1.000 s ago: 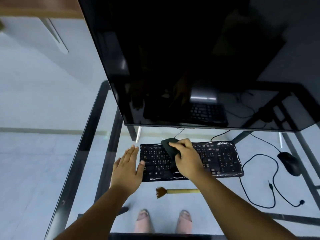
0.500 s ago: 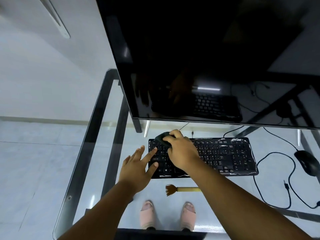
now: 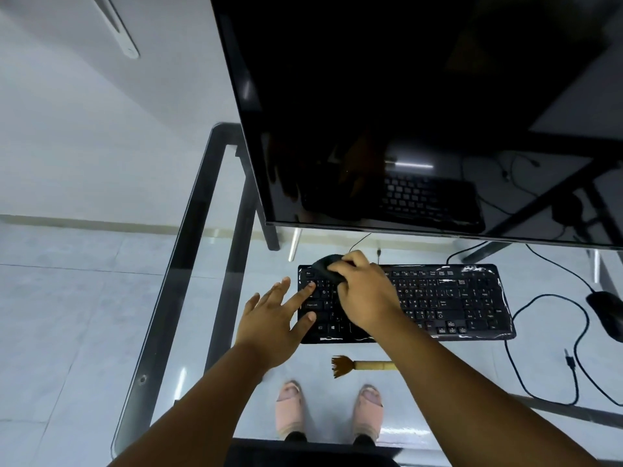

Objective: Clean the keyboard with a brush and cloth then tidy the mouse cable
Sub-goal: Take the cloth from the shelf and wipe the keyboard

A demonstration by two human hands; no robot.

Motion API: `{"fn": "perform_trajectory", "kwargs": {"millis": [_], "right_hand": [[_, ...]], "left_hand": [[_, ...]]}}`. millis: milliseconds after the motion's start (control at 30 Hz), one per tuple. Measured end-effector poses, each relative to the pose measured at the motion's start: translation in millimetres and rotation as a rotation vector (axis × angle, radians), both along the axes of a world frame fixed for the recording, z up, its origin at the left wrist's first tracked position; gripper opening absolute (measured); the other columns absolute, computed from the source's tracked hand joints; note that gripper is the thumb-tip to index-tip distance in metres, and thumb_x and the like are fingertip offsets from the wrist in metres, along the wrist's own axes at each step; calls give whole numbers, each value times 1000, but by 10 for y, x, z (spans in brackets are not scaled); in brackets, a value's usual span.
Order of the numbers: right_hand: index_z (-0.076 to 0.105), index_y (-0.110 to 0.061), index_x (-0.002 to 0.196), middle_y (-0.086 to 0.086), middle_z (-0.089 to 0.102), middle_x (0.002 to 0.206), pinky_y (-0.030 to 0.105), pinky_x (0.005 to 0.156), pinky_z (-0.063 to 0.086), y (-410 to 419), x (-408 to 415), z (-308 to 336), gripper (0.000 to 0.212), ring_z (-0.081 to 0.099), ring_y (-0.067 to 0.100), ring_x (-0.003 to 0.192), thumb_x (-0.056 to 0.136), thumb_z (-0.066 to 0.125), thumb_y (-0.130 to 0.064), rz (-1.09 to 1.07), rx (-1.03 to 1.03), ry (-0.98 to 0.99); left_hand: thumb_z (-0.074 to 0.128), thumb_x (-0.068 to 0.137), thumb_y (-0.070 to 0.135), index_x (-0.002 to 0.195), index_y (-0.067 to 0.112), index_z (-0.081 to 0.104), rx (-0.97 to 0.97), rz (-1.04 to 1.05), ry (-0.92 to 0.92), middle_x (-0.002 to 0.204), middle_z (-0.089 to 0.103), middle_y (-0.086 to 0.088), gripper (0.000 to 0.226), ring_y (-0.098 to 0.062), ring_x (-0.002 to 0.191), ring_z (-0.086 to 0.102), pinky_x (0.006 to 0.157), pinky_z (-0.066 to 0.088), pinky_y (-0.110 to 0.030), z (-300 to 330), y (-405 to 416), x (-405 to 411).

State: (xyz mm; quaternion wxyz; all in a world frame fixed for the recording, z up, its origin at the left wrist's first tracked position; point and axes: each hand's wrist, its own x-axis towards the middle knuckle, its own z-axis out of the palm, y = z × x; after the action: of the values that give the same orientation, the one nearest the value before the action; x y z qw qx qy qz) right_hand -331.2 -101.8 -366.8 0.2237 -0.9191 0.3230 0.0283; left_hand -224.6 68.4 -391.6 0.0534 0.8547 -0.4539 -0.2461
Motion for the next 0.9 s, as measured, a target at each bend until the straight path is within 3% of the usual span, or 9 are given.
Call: {"fn": "perform_trajectory", "kwargs": {"millis": [167, 267, 367, 567, 767, 900], "right_hand": [[57, -33, 128, -9, 44, 127, 29, 70, 49, -151, -43, -41, 37, 49, 20, 96, 93, 50, -21, -206, -27, 38], [53, -38, 130, -11, 41, 126, 29, 71, 46, 58, 211, 7, 37, 47, 18, 100, 93, 51, -29, -74, 12, 25], [52, -42, 129, -15, 42, 126, 31, 76, 51, 124, 214, 7, 38, 51, 15, 102, 92, 57, -36, 69, 41, -26], [58, -39, 125, -15, 44, 120, 34, 77, 55, -160, 143, -55, 38, 56, 17, 97, 91, 58, -22, -24, 30, -20], [59, -42, 123, -17, 41, 130, 34, 84, 51, -31, 231, -21, 39, 45, 14, 113, 92, 55, -18, 244, -16, -34], [61, -41, 120, -18, 43, 127, 32, 82, 49, -107, 221, -22, 38, 46, 15, 110, 92, 54, -16, 191, -15, -33]], "left_hand": [[14, 91, 68, 146, 55, 2, 12, -17, -7, 162, 11, 3, 57, -16, 148, 10, 119, 6, -41, 19, -3, 23], [7, 86, 70, 146, 53, 3, 26, -24, -5, 162, 9, 3, 63, -17, 148, 9, 119, 5, -42, 26, -8, 17], [16, 92, 67, 147, 53, 4, 53, -44, 30, 162, 2, 6, 57, -15, 149, 4, 119, 1, -43, 61, 9, 44], [22, 91, 67, 146, 54, 12, -32, -50, 54, 162, 4, 4, 57, -16, 149, 4, 117, 1, -39, 41, 220, -2], [13, 87, 71, 145, 55, 14, -40, -77, 54, 162, -5, 6, 60, -16, 149, 0, 119, 1, -41, 51, 355, -227], [9, 85, 72, 144, 56, 12, -41, -71, 60, 161, -9, 9, 61, -14, 149, -5, 119, -2, -40, 43, 411, -286]]}}
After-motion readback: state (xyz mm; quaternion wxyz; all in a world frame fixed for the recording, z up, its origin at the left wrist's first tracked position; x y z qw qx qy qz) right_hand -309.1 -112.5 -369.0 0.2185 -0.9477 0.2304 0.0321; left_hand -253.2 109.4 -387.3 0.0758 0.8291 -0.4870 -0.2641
